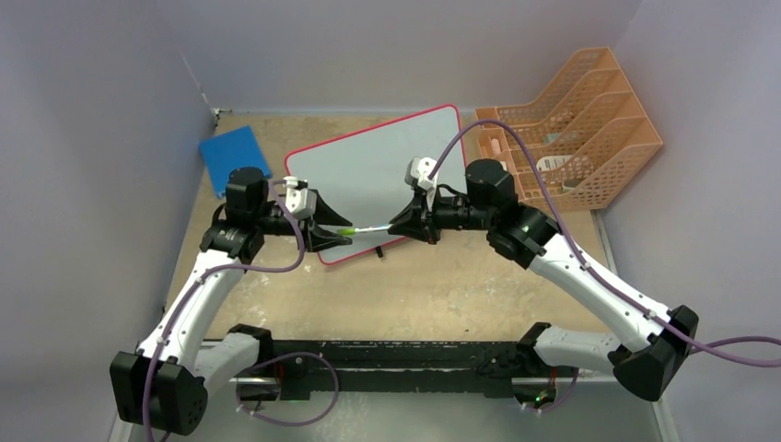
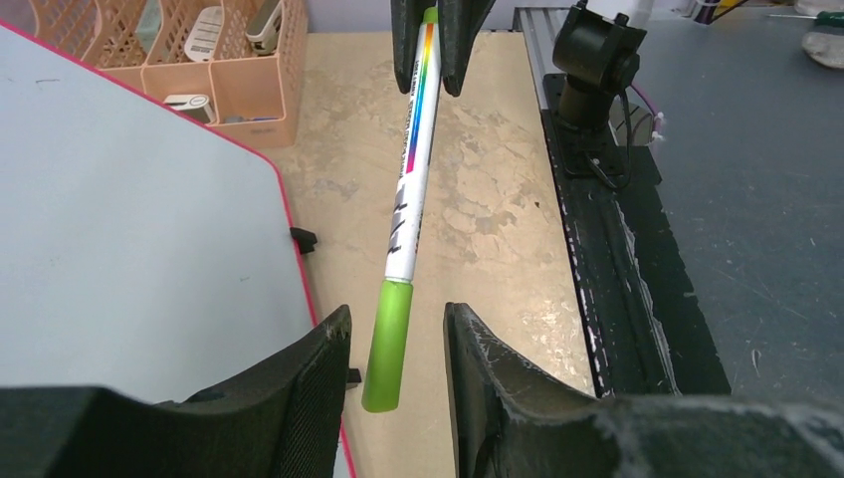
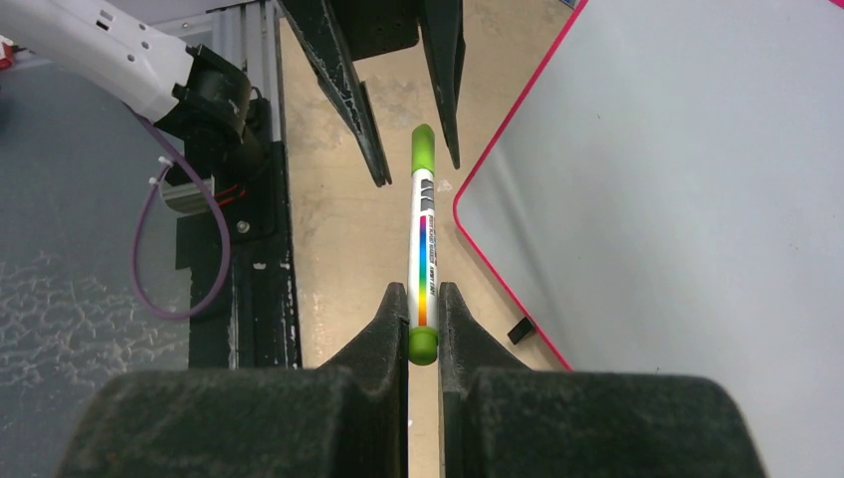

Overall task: Write a sentence on the whiteboard
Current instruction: Open the whiteboard marker at the center of the board.

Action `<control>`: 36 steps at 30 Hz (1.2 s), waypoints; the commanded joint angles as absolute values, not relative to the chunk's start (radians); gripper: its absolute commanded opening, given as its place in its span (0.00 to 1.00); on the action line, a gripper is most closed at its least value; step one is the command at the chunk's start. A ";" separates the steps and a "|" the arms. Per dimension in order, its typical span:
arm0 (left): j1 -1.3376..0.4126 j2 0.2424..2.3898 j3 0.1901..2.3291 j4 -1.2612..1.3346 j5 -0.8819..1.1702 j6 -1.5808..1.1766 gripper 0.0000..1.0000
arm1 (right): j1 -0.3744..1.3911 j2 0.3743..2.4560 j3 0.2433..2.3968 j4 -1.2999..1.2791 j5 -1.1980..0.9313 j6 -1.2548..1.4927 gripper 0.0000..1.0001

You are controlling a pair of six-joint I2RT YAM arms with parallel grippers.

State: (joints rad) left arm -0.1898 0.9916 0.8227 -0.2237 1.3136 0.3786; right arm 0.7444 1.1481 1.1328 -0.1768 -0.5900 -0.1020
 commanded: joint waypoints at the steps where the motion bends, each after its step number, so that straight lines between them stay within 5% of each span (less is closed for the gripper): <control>1: -0.210 1.006 0.859 -0.233 1.347 0.458 0.36 | 0.738 1.144 1.180 -0.158 -0.641 -0.118 0.00; 8: -0.224 1.027 0.876 -0.276 1.346 0.492 0.23 | 0.733 1.147 1.174 -0.142 -0.651 -0.112 0.00; 13: -0.231 1.031 0.878 -0.291 1.369 0.504 0.00 | 0.733 1.147 1.161 -0.111 -0.665 -0.094 0.00; 16: -0.232 1.026 0.881 -0.292 1.381 0.491 0.00 | 0.732 1.136 1.138 -0.066 -0.661 -0.070 0.02; 28: -0.232 0.946 0.721 0.183 1.370 0.087 0.00 | 0.732 1.023 0.940 0.294 -0.677 0.130 0.41; 36: -0.252 0.948 0.705 0.243 1.378 0.032 0.00 | 0.733 1.001 0.854 0.508 -0.649 0.231 0.41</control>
